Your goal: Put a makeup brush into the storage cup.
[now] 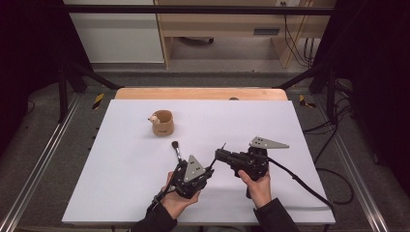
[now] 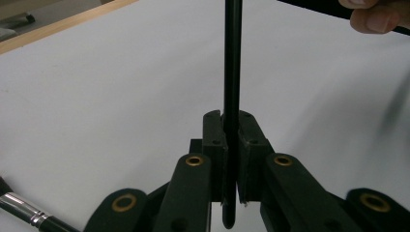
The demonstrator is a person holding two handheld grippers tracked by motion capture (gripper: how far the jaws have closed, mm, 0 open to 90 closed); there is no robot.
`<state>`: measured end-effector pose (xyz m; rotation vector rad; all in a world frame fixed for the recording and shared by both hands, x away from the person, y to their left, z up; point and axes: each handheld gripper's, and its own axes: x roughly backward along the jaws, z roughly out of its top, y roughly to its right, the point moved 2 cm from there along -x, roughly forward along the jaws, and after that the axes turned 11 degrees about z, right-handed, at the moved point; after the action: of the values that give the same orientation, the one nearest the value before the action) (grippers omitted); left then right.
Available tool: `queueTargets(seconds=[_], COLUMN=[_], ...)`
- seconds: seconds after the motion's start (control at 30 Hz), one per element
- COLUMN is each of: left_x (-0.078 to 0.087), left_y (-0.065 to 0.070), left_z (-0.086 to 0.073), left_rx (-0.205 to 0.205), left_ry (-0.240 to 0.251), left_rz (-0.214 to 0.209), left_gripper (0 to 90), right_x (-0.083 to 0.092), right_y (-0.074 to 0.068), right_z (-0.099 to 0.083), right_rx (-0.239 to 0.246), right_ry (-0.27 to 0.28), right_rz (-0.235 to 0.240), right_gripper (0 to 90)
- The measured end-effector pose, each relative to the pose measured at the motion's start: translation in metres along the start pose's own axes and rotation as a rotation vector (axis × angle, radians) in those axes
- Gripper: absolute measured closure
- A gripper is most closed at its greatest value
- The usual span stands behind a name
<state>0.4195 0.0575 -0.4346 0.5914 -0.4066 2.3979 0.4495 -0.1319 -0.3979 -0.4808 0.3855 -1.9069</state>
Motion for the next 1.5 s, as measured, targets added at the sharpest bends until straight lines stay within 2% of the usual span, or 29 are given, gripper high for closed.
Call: queueTargets(seconds=[0.13,0.23,0.47,0.57,0.73,1.33,1.5], left_x=[-0.001,0.0,0.006,0.009,0.009,0.01,0.01], left_y=[0.001,0.001,-0.001,-0.002,-0.001,-0.002,-0.003], left_z=[0.0,0.0,0.006,0.01,0.013,0.015,0.015], left_rx=[-0.001,-0.004,0.001,0.006,-0.002,0.012,0.018], left_ry=[-0.003,0.002,0.041,0.053,0.057,0.065,0.058], left_rz=[-0.001,-0.003,0.015,0.014,0.025,0.021,0.019], left_gripper=[84.1,81.7,61.8,59.9,62.1,83.0,84.4], right_x=[0.0,0.0,-0.001,-0.002,-0.004,-0.011,-0.012], right_y=[-0.001,-0.002,-0.001,0.0,-0.002,-0.005,-0.005], right_z=[0.0,-0.001,-0.002,-0.003,-0.004,-0.009,-0.009], right_rx=[-0.009,0.001,0.021,0.027,0.027,0.042,0.043], right_ry=[-0.003,-0.003,-0.015,-0.019,-0.025,-0.05,-0.05], right_rz=[0.024,0.015,-0.004,-0.009,0.0,0.02,0.021], right_gripper=[85.3,85.5,85.5,85.5,85.5,85.5,85.4])
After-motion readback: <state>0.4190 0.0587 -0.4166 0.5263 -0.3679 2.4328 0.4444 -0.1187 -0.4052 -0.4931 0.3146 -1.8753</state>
